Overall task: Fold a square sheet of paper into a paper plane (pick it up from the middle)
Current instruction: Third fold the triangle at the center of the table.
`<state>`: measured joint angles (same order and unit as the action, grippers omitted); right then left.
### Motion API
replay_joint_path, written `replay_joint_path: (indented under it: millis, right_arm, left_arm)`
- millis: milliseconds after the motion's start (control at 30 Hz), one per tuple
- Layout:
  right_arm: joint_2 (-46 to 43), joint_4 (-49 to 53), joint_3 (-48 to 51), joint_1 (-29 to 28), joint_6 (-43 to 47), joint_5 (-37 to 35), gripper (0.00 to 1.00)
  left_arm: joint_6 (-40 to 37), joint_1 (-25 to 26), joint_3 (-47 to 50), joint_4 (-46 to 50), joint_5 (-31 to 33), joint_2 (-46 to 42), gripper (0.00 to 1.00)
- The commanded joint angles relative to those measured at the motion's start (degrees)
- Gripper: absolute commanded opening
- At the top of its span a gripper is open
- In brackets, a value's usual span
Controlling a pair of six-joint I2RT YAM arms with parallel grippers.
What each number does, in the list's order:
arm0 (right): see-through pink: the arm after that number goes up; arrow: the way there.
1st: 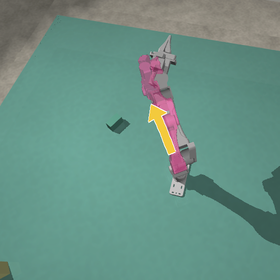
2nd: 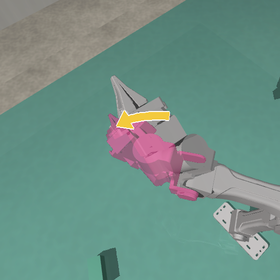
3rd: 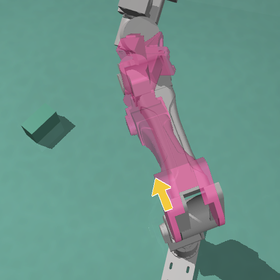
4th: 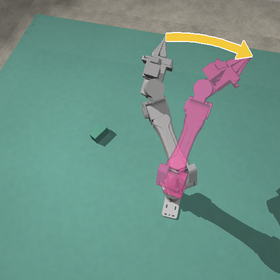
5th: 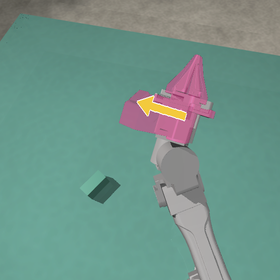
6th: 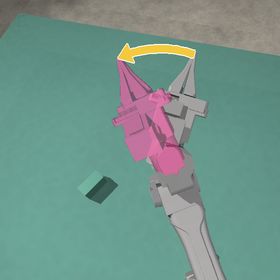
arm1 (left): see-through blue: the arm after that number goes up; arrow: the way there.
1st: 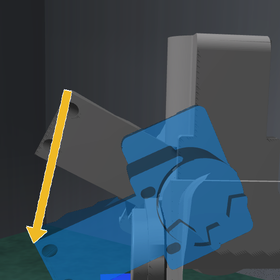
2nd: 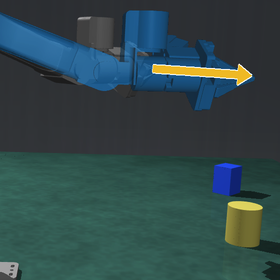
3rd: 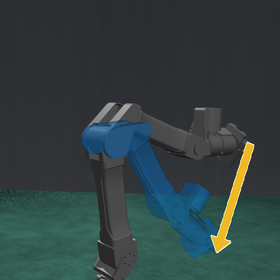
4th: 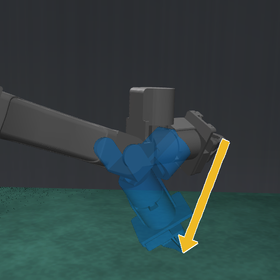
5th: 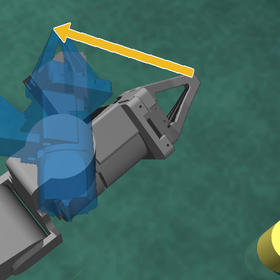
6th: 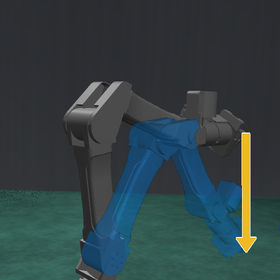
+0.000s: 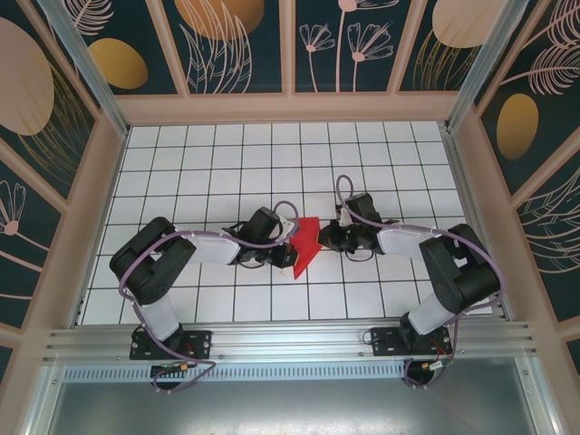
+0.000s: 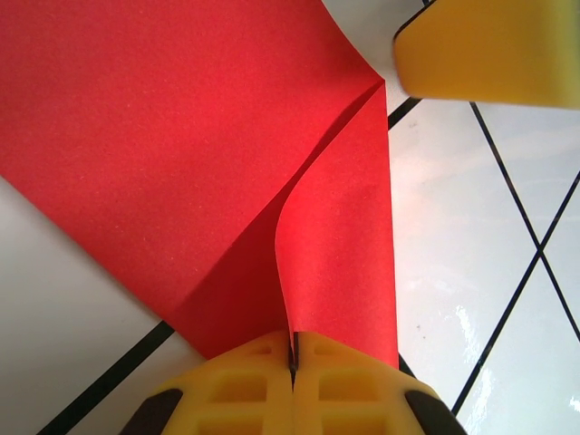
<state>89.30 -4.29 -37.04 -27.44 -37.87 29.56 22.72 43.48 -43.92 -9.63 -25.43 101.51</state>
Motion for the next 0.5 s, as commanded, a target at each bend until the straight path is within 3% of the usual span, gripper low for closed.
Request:
replay_joint_path:
  millis: [0,467]
  right_arm:
    - [-2.59,0.86,-0.84,-1.69,0.09,-0.43,0.12]
    - [-6.92,-3.5,4.19,-7.06,-6.05,-4.26,0.11]
  left_arm:
    - [-0.65,-0.07,0.35,4.68,2.32,1.72,0.05]
    - [-0.16,-0.07,1.91,3.79,2.96,0.52,0.05]
